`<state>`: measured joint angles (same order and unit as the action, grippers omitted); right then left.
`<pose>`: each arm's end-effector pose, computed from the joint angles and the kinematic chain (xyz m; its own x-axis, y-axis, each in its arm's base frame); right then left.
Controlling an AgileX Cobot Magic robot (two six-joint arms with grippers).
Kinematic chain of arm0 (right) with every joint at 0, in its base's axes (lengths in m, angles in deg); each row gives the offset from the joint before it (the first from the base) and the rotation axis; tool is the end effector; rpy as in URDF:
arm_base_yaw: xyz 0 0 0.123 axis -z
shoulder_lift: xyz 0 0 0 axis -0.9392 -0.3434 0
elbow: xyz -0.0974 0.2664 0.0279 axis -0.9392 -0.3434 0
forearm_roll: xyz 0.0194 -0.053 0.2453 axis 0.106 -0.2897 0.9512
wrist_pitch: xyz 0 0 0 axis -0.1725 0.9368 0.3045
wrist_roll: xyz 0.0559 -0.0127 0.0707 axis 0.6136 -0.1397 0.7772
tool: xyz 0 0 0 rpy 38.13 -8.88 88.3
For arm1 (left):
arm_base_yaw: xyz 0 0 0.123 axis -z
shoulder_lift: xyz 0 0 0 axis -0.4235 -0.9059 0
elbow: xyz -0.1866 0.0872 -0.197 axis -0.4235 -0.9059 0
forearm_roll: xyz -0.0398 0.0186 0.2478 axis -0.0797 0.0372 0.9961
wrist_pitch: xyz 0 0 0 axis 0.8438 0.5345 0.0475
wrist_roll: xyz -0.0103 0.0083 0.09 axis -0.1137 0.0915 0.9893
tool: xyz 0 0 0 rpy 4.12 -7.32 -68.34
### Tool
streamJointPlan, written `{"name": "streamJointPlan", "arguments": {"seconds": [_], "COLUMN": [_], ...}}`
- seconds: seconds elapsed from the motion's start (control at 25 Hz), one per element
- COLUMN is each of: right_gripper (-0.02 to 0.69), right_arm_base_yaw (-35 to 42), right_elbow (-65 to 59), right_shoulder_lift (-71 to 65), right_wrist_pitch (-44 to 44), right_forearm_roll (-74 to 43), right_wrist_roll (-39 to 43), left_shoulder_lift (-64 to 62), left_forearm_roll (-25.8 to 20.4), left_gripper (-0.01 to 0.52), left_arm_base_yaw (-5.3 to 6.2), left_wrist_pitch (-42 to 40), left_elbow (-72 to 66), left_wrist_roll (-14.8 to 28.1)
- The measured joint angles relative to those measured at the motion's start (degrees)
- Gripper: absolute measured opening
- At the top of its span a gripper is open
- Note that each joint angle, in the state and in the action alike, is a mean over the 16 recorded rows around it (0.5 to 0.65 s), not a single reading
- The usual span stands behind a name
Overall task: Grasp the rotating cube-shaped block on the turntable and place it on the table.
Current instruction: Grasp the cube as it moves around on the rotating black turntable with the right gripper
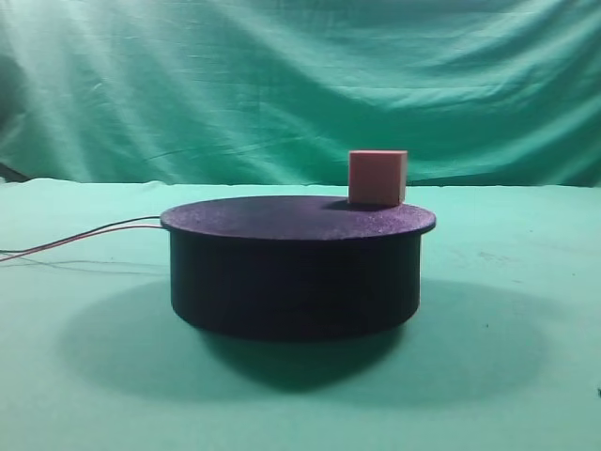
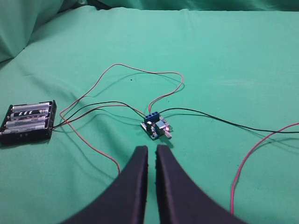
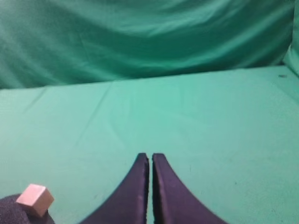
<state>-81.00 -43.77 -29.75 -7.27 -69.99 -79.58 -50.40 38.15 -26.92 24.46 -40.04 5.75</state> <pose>0.0969 0.0264 0.2634 -0.4560 0.0080 -0.8899 -0.2191 0.9682 0.1209 0.0523 0.0048 0.1729 -0.2774 0.0017 -0.9608 -0.0619 0.9979 0.0197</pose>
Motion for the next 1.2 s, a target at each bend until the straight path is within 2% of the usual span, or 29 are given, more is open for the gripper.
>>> {"name": "streamJointPlan", "arguments": {"seconds": [0.32,0.52,0.68,0.84,1.04,1.2], "right_gripper": [0.012,0.082,0.195,0.353,0.530,0.625], "right_arm_base_yaw": [-10.55,-20.91,-28.75,-34.36,-38.03,-39.03], "right_elbow": [8.10,12.31,14.79,16.99,19.53,21.41], "right_shoulder_lift": [-17.99,-28.30,-35.38,-41.47,-47.34,-50.88], "right_wrist_pitch": [6.64,5.62,2.16,-1.21,-3.93,-5.07], "right_forearm_roll": [7.39,9.62,10.11,11.21,13.02,14.52], "right_wrist_roll": [-14.42,-19.68,-20.34,-20.44,-20.47,-20.64], "left_shoulder_lift": [0.00,0.00,0.00,0.00,0.00,0.00], "left_forearm_roll": [0.00,0.00,0.00,0.00,0.00,0.00], "left_gripper": [0.000,0.000,0.000,0.000,0.000,0.000], "left_arm_base_yaw": [0.00,0.00,0.00,0.00,0.00,0.00], "left_wrist_pitch": [0.00,0.00,0.00,0.00,0.00,0.00], "left_elbow": [0.00,0.00,0.00,0.00,0.00,0.00], "left_wrist_roll": [0.00,0.00,0.00,0.00,0.00,0.00]}}
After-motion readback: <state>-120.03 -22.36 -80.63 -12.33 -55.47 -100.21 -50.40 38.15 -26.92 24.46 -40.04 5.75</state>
